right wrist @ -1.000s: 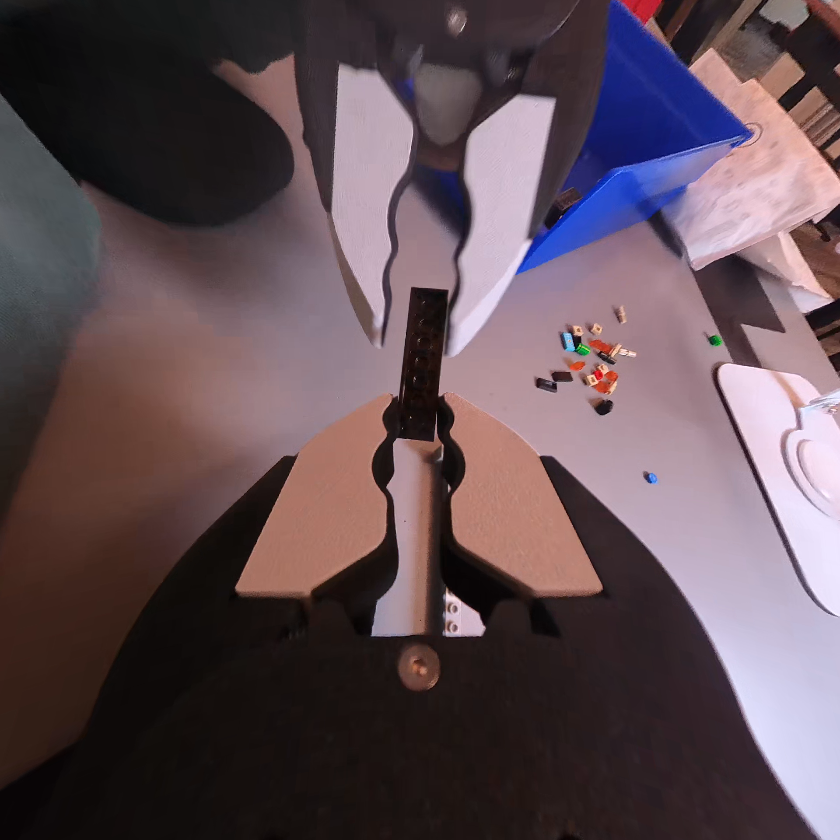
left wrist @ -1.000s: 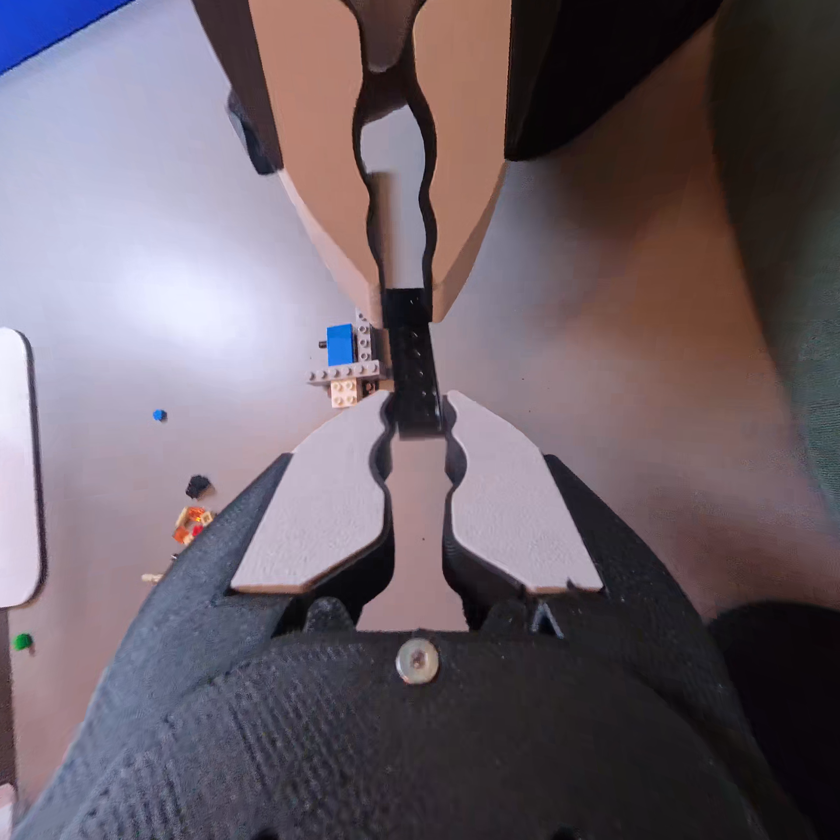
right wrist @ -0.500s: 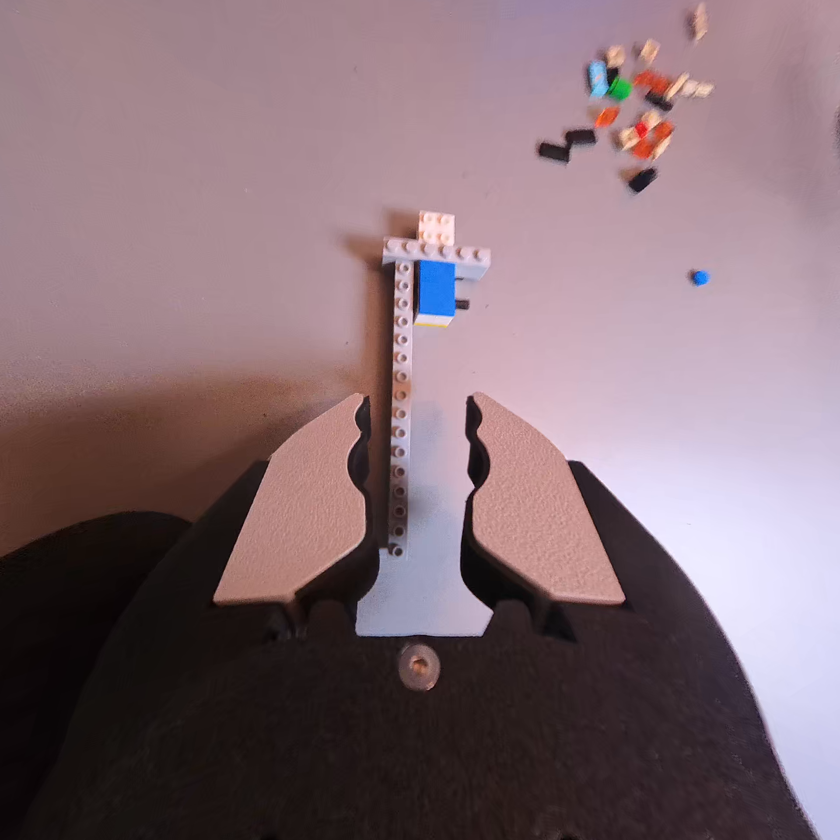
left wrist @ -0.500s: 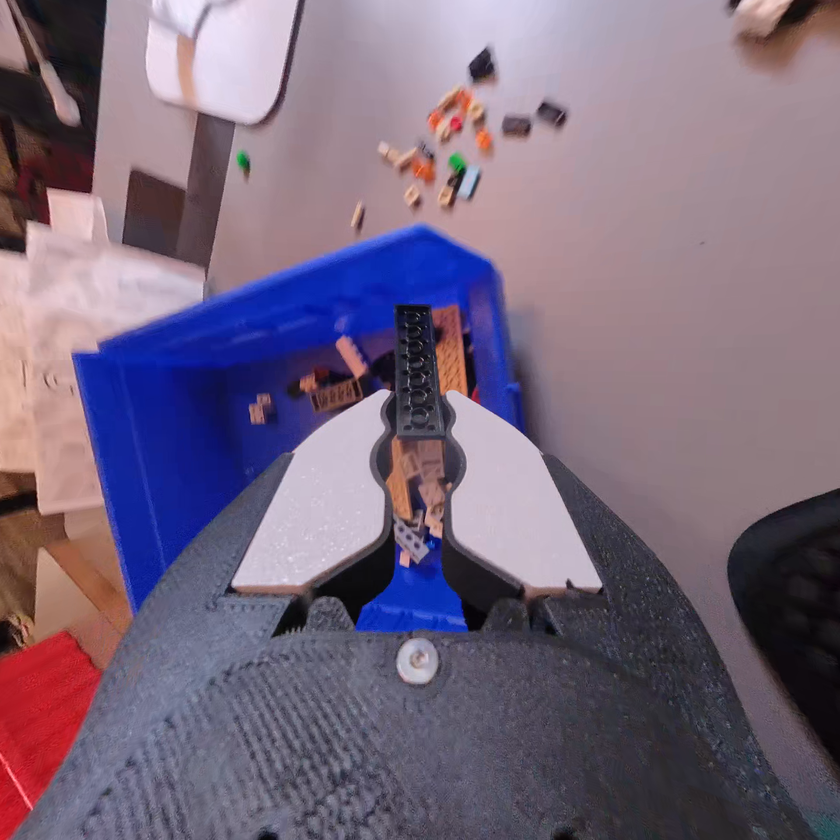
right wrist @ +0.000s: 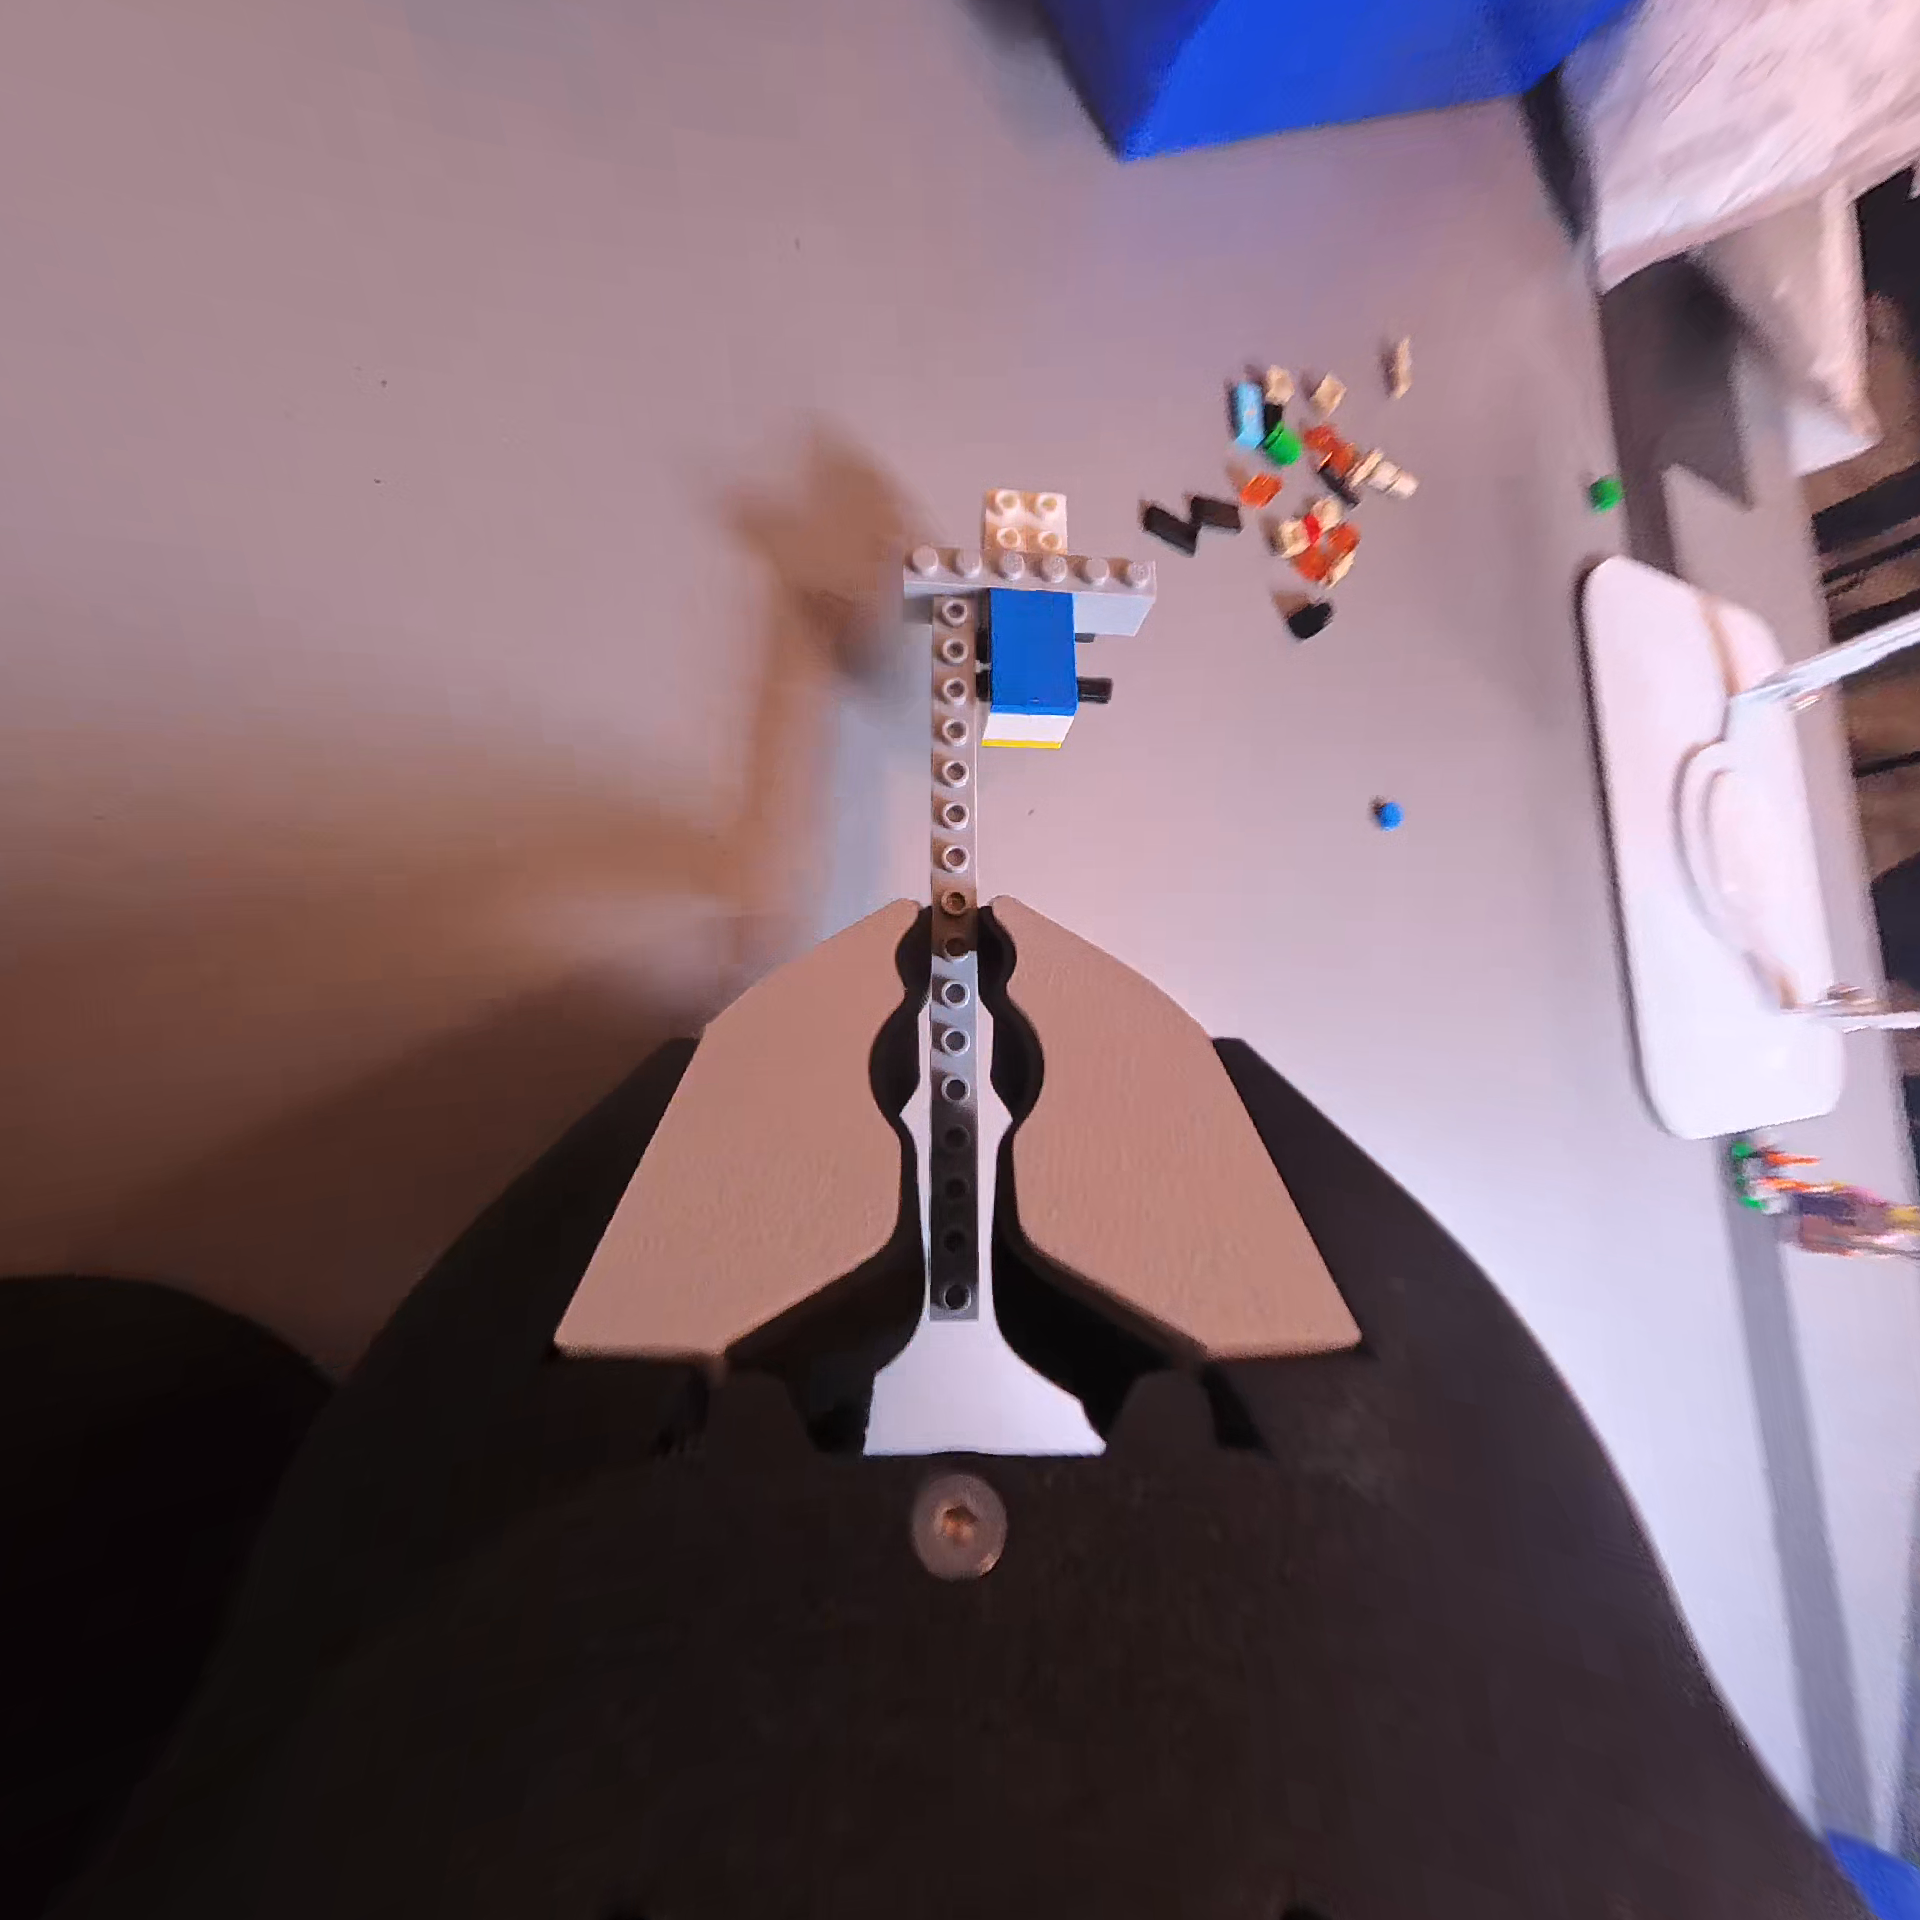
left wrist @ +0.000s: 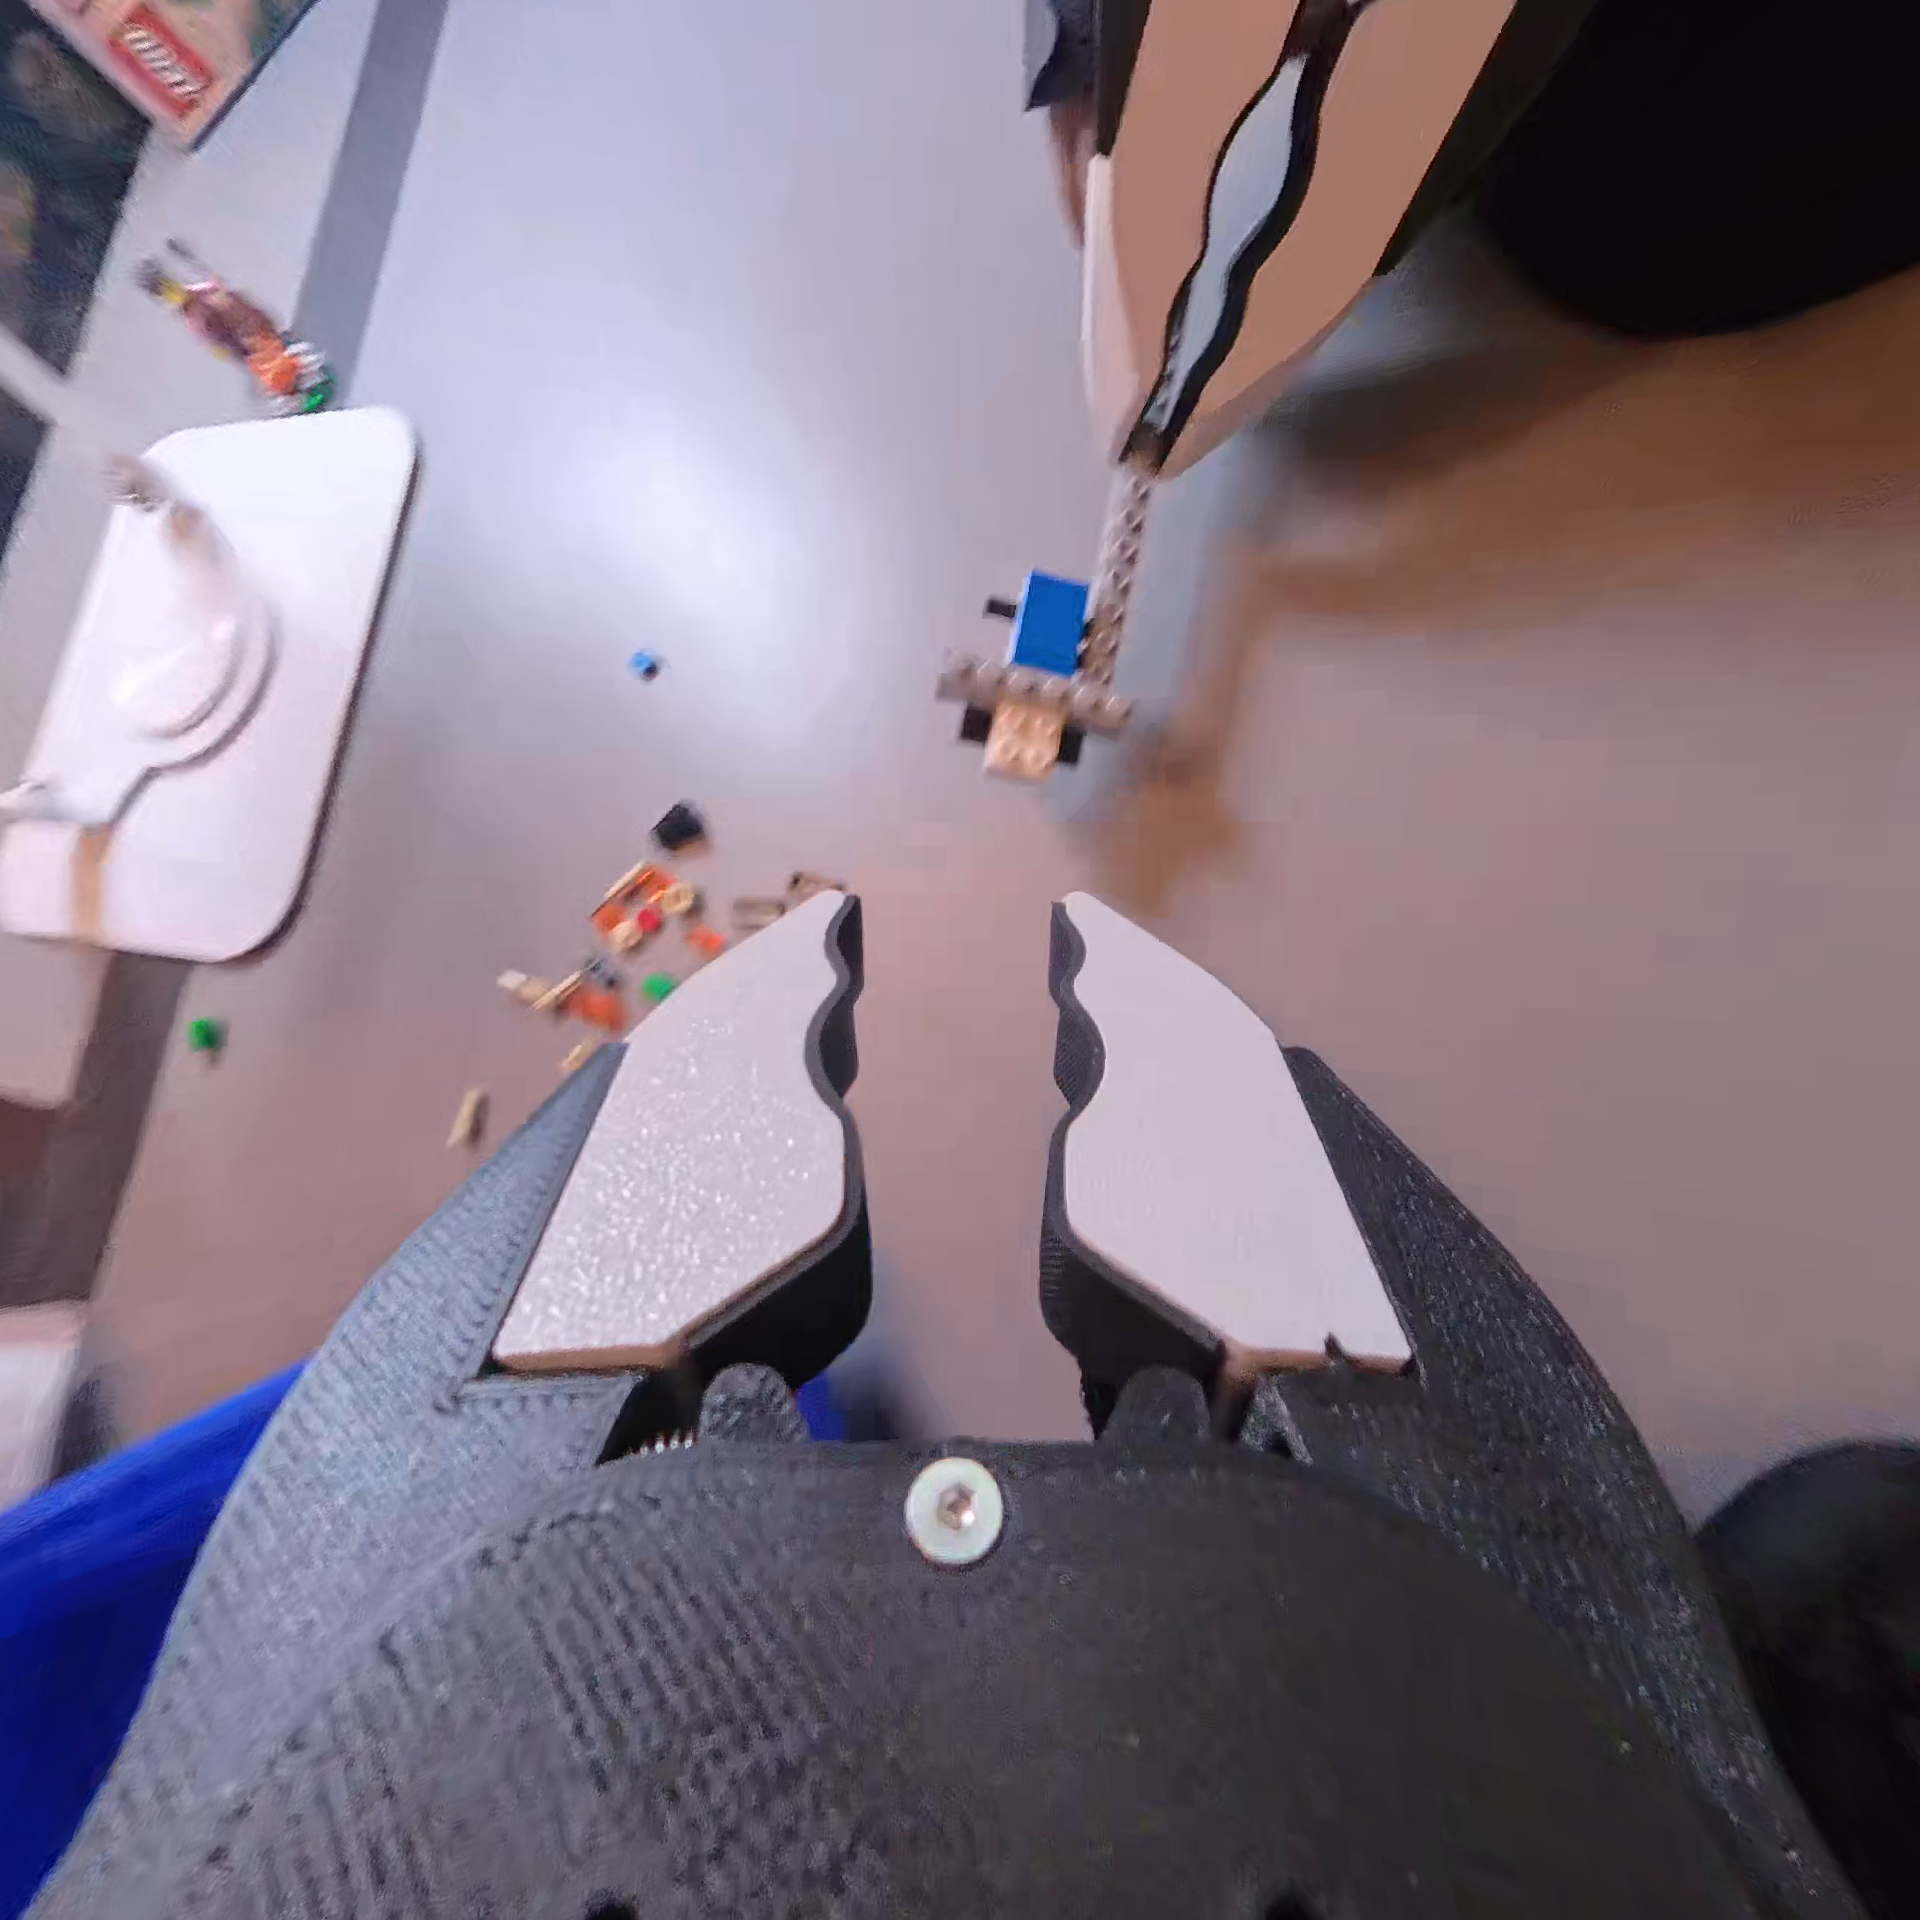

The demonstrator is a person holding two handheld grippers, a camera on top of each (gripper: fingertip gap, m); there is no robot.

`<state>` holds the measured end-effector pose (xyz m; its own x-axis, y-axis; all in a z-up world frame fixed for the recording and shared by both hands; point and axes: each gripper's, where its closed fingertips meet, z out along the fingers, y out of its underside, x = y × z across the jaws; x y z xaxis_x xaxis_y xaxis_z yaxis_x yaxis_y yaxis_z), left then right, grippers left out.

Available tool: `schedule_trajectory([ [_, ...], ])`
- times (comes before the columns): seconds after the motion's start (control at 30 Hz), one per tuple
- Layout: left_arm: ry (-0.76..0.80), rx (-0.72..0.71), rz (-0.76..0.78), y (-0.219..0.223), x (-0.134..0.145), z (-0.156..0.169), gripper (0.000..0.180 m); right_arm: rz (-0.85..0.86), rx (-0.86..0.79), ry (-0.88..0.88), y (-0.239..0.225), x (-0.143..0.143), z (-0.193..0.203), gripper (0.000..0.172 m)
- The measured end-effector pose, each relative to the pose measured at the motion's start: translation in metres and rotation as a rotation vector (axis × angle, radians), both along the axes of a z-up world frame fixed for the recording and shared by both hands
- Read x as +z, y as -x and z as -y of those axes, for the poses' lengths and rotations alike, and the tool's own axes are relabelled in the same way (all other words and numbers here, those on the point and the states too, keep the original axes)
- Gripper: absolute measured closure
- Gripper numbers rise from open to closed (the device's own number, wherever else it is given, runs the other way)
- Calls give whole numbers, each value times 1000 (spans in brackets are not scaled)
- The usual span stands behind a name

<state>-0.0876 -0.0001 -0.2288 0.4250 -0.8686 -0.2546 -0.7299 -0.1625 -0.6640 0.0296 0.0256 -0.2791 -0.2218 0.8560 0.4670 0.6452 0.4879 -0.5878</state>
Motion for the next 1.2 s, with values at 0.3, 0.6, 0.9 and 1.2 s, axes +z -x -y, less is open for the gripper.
schedule_trajectory([
  [0.3, 412, -103, 610, -64, -13, -3, 155, -180, 113, -385, 11, 26, 5, 164],
  [0.6, -38, -159, 220, -68, -25, -5, 161, -276, 65, 100, 15, 39, 20, 150],
  [0.9, -297, -227, 27, -84, -21, 0, 161, -296, 41, 191, 29, 38, 27, 167],
  [1.2, -239, -215, 6, -85, -31, 1, 160, -292, 96, 175, 27, 33, 31, 168],
])
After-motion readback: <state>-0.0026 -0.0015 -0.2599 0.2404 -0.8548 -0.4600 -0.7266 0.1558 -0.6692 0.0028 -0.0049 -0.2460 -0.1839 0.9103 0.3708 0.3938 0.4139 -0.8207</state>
